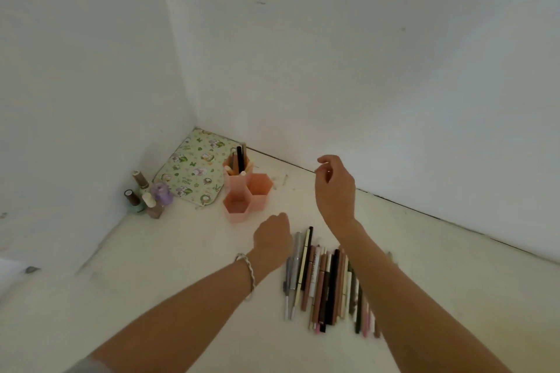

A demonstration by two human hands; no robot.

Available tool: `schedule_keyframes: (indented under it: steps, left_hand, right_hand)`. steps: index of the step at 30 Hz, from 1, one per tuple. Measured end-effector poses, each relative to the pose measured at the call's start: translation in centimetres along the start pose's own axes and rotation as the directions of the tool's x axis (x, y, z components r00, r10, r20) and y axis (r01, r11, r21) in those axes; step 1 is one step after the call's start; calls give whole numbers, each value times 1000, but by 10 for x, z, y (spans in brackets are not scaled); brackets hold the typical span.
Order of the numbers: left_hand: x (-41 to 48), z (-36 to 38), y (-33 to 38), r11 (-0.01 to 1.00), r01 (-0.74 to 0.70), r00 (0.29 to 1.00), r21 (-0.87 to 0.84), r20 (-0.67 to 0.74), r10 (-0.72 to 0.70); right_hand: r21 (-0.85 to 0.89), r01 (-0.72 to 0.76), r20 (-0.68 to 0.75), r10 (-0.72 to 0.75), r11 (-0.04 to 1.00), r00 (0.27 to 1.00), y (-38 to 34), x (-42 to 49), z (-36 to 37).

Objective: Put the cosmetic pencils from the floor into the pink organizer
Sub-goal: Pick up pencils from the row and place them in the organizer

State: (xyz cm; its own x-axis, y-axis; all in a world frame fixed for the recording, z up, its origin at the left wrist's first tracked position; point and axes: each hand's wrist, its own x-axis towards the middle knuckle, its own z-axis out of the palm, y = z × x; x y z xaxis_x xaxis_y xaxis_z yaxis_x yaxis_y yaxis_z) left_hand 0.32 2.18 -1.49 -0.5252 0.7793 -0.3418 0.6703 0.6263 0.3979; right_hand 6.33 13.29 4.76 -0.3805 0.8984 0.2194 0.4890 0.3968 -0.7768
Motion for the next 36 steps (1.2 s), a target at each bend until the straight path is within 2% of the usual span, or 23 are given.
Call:
schedule_keyframes:
  steps: [5, 12, 15, 18, 21, 25, 27, 29, 32, 34, 36]
  left_hand:
    - [4, 18, 16, 995, 93, 995, 35, 35, -94]
    - [7, 16, 22, 976, 194, 981, -96, 25, -193]
    - [10, -4, 21, 969, 105, 992, -224, -44, -118]
    - [17, -43, 22, 909, -98, 974, -405, -227, 4]
    - [17, -74, 25, 872, -264, 906, -411, -416, 78]
    - [9, -81, 26, 848, -326, 881, -418, -459, 113]
    - [7, -81, 22, 854, -320, 882, -410, -459, 110]
    - [4, -81, 16, 842, -326, 878, -429, -467, 101]
    - [0, -90, 6, 791, -358, 860, -496, -504, 73]
    - [3, -106, -3, 765, -374, 823, -524, -569, 12]
    - [8, -127, -13, 748, -372, 772, -550, -631, -80]
  right_hand:
    - [-32, -57, 32, 58, 998, 998, 30, -11, -23]
    - [-36, -100, 134, 104, 994, 986, 46, -22, -17]
    - [-79, -100, 189, 113, 992, 975, 49, -25, -16]
    - [-214, -89, 311, 154, 973, 938, 50, -30, -9]
    - [-366, -47, 487, 235, 929, 841, 45, -44, 8]
    - [-525, 120, 596, 263, 843, 759, 41, -66, 26]
    - [-579, 210, 609, 247, 788, 754, 41, -72, 32]
    - [-595, 240, 612, 238, 767, 755, 41, -79, 38]
    - [-526, 108, 576, 260, 844, 775, 40, -79, 41]
    - [-438, -2, 503, 247, 899, 828, 37, -67, 37]
    - [-426, 12, 454, 202, 905, 868, 33, -50, 33]
